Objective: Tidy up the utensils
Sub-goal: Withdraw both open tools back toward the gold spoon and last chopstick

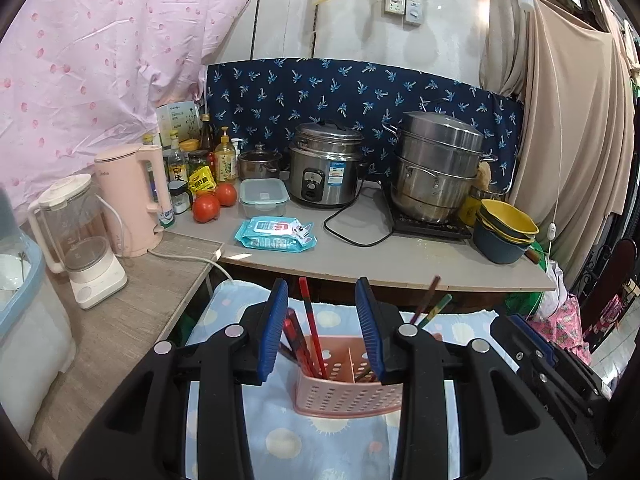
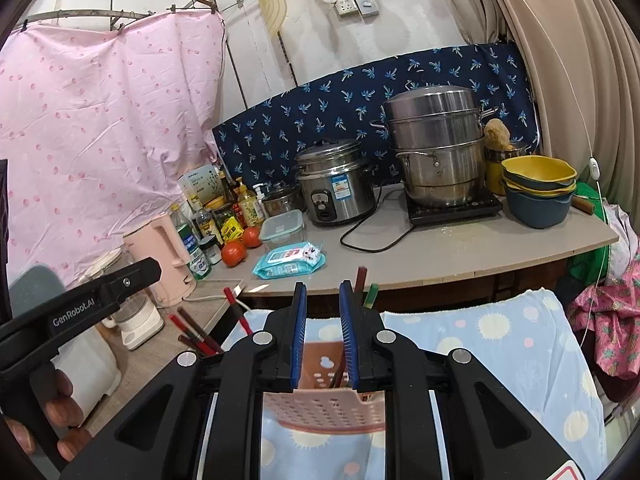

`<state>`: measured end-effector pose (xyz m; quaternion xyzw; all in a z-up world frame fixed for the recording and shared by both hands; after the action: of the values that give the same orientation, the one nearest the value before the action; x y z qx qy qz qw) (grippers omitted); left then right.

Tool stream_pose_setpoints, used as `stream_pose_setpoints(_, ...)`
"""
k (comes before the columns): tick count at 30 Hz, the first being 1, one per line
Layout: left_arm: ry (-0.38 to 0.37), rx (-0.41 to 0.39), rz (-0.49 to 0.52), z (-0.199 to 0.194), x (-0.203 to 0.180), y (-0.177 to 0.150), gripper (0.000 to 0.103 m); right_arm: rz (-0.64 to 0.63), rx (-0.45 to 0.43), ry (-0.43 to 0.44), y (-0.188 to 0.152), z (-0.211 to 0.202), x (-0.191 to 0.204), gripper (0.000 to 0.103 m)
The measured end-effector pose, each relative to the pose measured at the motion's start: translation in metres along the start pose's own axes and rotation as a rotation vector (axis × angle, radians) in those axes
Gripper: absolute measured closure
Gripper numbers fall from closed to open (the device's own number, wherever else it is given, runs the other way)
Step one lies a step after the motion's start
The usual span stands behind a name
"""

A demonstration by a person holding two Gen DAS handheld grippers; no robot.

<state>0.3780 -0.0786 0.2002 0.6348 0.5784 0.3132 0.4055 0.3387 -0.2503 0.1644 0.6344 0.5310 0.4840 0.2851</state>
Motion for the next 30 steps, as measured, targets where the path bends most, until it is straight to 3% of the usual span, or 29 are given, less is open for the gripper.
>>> stream_pose_setpoints(30, 0.062, 0.161, 0.033, -0.057, 0.015, -0.126, 0.069, 0.009, 0.162, 0.007, -0.123, -0.08, 0.007, 0.085)
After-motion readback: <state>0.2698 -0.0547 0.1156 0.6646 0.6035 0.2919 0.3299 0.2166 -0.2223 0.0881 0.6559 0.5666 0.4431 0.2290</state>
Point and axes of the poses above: each gripper's, at about its wrist camera, not at the fingertips, and z roughly the way its jaws point, x to its left, y to its top, the point moved 6 cm from there along z, roughly the way its jaws point, and after that the axes turned 3 degrees about y, right-handed, at the moved point
